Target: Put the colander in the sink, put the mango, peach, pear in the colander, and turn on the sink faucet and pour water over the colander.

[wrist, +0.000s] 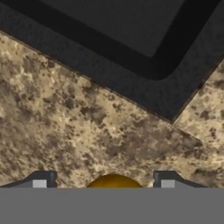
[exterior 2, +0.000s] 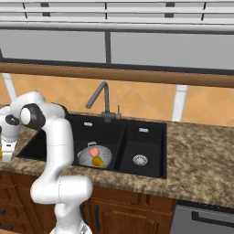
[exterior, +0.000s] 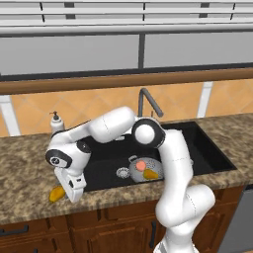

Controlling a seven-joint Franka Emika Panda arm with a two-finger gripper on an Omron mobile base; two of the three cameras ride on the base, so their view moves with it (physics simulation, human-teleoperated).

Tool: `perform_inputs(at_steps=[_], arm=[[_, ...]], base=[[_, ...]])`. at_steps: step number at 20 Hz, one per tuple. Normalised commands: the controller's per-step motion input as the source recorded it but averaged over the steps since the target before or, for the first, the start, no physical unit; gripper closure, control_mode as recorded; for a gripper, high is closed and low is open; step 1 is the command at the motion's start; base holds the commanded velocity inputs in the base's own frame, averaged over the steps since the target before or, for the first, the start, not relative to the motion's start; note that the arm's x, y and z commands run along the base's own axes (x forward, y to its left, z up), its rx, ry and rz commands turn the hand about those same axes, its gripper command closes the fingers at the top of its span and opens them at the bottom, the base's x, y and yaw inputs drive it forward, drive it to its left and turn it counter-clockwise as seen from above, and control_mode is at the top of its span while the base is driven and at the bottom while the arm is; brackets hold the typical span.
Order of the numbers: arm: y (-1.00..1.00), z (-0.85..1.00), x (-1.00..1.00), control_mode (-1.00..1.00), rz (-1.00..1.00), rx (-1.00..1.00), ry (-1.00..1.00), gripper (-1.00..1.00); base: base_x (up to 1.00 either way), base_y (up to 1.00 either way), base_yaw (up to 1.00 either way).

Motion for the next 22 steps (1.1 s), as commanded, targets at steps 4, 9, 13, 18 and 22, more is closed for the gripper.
perform_inputs(at_steps=[4, 9, 13, 18, 22], arm=[[1.00, 0.19, 0.08, -1.00, 0.14, -0.57, 0.21, -1.00], [1.00, 0.22, 0.13, -1.00, 0.15, -0.54, 0.18, -1.00], [1.00, 0.17, 0.32, -1.00, 0.09, -0.56, 0.18, 1.00], [1.00, 0.05, 0.38, -1.00, 0.05, -0.58, 0.19, 1.00], [1.00, 0.25, 0.15, -1.00, 0.03, -0.51, 0.08, 1.00]], base=[[0.00, 0.00, 0.00], [0.00, 0.00, 0.00], [0.00, 0.00, 0.00], [0.00, 0.00, 0.00], [0.00, 0.00, 0.00]])
